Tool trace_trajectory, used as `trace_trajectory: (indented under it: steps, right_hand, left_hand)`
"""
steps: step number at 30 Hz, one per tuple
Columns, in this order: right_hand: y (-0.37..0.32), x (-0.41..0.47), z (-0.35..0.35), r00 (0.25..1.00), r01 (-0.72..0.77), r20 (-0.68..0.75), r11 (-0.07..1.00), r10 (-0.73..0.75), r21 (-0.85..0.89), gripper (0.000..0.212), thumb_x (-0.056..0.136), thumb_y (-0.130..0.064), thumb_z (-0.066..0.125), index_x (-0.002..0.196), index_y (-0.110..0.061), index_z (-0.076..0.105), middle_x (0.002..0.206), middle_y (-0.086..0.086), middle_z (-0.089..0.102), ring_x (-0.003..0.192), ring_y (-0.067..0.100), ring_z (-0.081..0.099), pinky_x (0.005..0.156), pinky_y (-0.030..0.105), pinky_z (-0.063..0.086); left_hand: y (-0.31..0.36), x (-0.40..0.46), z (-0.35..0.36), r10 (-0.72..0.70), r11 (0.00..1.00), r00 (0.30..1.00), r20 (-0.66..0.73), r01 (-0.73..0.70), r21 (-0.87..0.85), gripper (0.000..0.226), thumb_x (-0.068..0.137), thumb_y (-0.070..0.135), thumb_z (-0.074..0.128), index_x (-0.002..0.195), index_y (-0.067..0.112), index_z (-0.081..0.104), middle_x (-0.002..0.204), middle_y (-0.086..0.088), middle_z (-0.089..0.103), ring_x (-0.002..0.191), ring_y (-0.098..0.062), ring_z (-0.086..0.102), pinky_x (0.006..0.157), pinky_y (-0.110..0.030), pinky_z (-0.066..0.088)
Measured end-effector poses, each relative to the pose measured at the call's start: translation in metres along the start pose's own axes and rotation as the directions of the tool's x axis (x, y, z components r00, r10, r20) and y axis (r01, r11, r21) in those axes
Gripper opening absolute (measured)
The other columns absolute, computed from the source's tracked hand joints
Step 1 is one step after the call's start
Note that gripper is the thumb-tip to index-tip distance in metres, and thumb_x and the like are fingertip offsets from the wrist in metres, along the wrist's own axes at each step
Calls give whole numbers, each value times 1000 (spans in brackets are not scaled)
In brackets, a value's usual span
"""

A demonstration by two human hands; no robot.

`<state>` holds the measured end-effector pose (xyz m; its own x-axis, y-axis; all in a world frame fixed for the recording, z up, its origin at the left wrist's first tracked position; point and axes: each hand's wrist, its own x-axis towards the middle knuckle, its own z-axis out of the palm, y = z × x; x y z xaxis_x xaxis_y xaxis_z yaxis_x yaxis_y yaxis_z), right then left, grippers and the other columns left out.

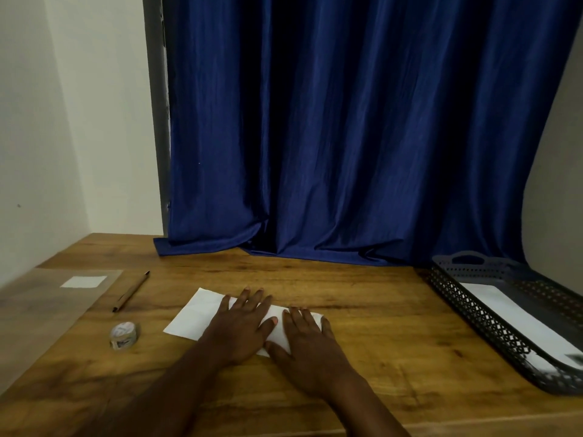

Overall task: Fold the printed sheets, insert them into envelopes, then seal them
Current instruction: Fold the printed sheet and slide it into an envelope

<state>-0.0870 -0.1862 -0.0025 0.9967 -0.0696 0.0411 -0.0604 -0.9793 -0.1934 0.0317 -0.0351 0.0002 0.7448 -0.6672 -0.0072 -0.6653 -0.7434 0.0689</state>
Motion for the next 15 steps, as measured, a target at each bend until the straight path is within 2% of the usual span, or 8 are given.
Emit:
trace_trajectory:
  steps: [5, 9, 12, 15]
  right_hand:
    - [0, -7, -4, 1000, 10, 16, 1000, -11, 11, 87, 96, -73, 19, 162, -19, 1, 170, 1, -2, 156, 16, -8, 125, 49, -7]
    - [10, -30, -3, 999, 26, 23, 1000, -26, -11, 90, 92, -78, 17, 162, -23, 2, 170, -3, -1, 156, 13, -6, 125, 45, -6]
    - [23, -58, -1, 999, 43, 28, 999, -43, 0, 96, 84, -88, 12, 161, -32, -1, 169, -12, -3, 153, 3, -8, 124, 38, -7]
    - [29, -82, -5, 994, 105, 26, 994, -105, 7, 104, 76, -97, 12, 160, -37, -3, 167, -19, -7, 150, -4, -12, 124, 33, -8]
  left_hand:
    - [-1, -16, -11, -2, 982, 998, -59, -9, -187, 74, 99, 70, 26, 162, 34, 9, 171, 5, -3, 156, -15, -8, 126, -46, -4]
    - [-9, -61, -15, 3, 989, 997, -78, -14, -149, 90, 83, 90, 23, 159, 42, 16, 170, 11, -1, 156, -13, -9, 126, -48, -3]
    - [-17, -109, -9, 19, 994, 999, -34, -22, -106, 104, 67, 104, 21, 157, 52, 6, 167, 23, -6, 153, -2, -12, 126, -40, -7]
    - [-25, -152, -12, 70, 993, 998, 8, -69, -95, 110, 61, 107, 33, 152, 61, -7, 160, 35, -20, 148, 6, -23, 123, -33, -12]
